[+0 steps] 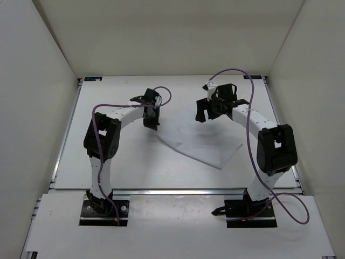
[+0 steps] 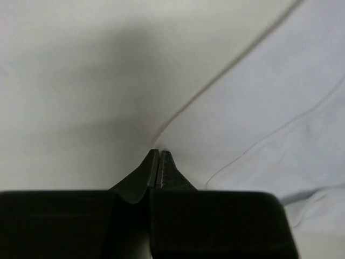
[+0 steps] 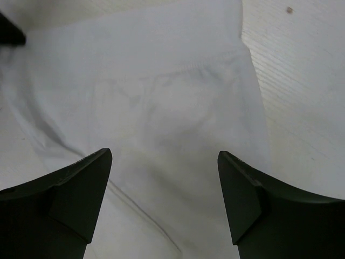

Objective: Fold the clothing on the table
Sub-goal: Flatten the skirt out

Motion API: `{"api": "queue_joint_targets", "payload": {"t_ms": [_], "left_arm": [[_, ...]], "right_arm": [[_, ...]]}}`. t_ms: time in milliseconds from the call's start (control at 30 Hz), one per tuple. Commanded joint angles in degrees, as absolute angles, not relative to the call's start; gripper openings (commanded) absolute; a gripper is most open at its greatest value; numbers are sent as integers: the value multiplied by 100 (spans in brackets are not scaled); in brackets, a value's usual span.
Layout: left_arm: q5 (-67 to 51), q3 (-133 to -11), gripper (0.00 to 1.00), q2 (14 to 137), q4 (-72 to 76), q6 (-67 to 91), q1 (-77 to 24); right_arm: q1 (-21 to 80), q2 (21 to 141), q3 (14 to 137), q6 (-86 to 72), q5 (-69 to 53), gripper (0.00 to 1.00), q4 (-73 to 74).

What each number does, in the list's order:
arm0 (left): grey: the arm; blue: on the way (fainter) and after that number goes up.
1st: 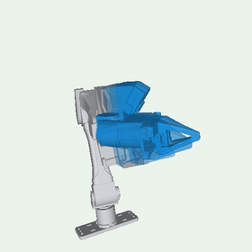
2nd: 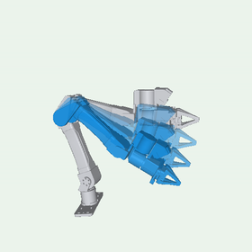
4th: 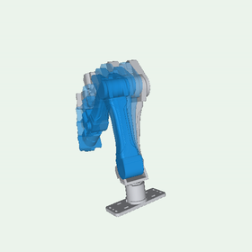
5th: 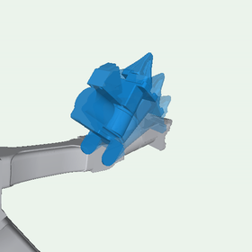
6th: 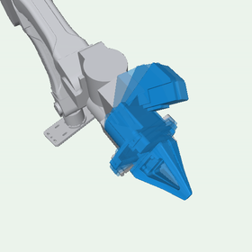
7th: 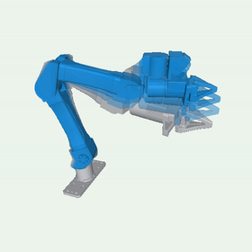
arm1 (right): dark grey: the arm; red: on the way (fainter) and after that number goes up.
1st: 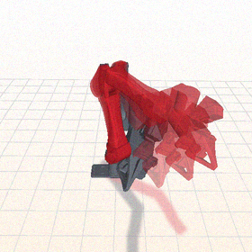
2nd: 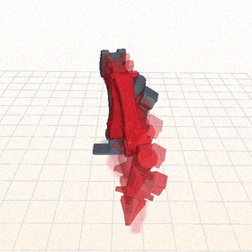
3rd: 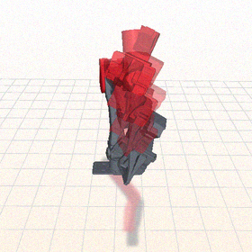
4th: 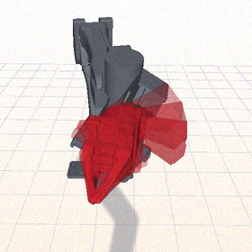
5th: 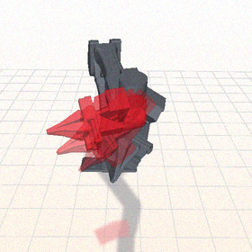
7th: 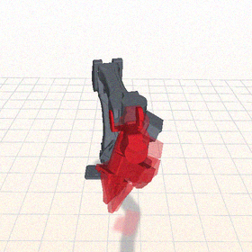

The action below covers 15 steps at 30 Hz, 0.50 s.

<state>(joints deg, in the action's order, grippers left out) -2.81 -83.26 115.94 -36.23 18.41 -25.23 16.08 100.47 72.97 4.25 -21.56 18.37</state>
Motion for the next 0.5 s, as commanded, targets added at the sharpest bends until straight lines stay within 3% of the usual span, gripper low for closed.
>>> {"api": "queue_joint_targets", "payload": {"t_ms": [0, 33, 67, 167, 300, 467], "left_arm": [[500, -9252, 6, 11934, -3858, 2275, -2119], [379, -9385, 25, 12057, -3858, 2311, -2014], [221, -9656, 37, 12111, -3902, 2425, -1873], [70, -9897, 56, 12067, -3920, 2505, -1881], [185, -9012, 64, 11330, -3579, 2627, -2328], [210, -7428, 62, 10442, -2726, 3225, -2856]], "right_arm": [[1495, 9326, 6997, 492, -2347, 77, 1486], [1477, 9229, 6909, 501, -2321, 79, 1477], [1520, 9133, 6786, 579, -2164, 81, 1442], [1564, 9140, 6539, 773, -1785, 85, 1468], [1320, 9308, 6267, 564, -1906, 80, 1336], [1143, 9544, 6196, 667, -1724, 68, 1353]]}}
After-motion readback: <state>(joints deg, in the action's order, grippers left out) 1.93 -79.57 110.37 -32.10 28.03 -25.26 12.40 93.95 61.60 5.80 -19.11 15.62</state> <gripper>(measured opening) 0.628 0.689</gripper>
